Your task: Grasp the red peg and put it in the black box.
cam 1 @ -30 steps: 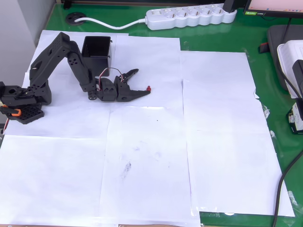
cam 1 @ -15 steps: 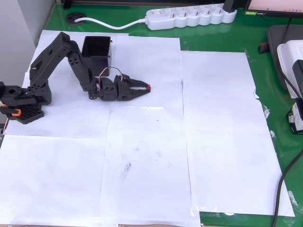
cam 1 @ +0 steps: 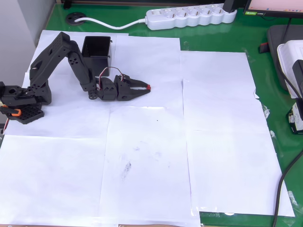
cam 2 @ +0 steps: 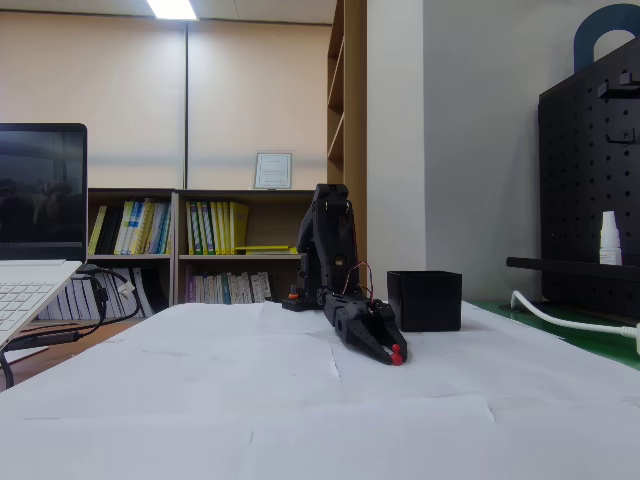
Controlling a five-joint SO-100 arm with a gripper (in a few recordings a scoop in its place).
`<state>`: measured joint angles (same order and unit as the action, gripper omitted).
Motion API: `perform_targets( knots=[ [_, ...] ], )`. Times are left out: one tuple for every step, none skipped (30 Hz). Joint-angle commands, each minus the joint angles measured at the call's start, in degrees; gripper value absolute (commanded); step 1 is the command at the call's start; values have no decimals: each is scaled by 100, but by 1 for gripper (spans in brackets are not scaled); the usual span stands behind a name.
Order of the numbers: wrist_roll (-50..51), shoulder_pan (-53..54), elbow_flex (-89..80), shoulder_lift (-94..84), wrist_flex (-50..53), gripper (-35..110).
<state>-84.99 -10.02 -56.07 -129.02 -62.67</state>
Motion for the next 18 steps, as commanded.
perform_targets(
  knots=[
    [158, -44, -26, 668, 105, 0],
    [167, -53, -53, 888, 220, 0],
    [193, -62, -79, 1116, 308, 0],
    [193, -70, -123, 1336, 448, 0],
    [193, -79, -176, 1564, 633, 0],
    [229, -79, -237, 1854, 835, 0],
    [264, -97, -316, 2153, 1081, 0],
    [334, -114, -404, 2479, 1380, 0],
    [378, -141, -492, 2813, 1705, 0],
    [422, -185, -554, 3182, 2039, 0],
    [492, -237, -589, 3560, 2347, 0],
    [545, -290, -598, 3955, 2663, 0],
    [615, -343, -598, 4324, 2971, 0],
    [668, -404, -606, 4711, 3349, 0],
    [712, -457, -606, 5098, 3797, 0],
    [773, -519, -624, 5484, 4324, 0],
    [809, -589, -686, 5854, 4975, 0],
    [870, -659, -782, 6231, 5730, 0]
  ],
)
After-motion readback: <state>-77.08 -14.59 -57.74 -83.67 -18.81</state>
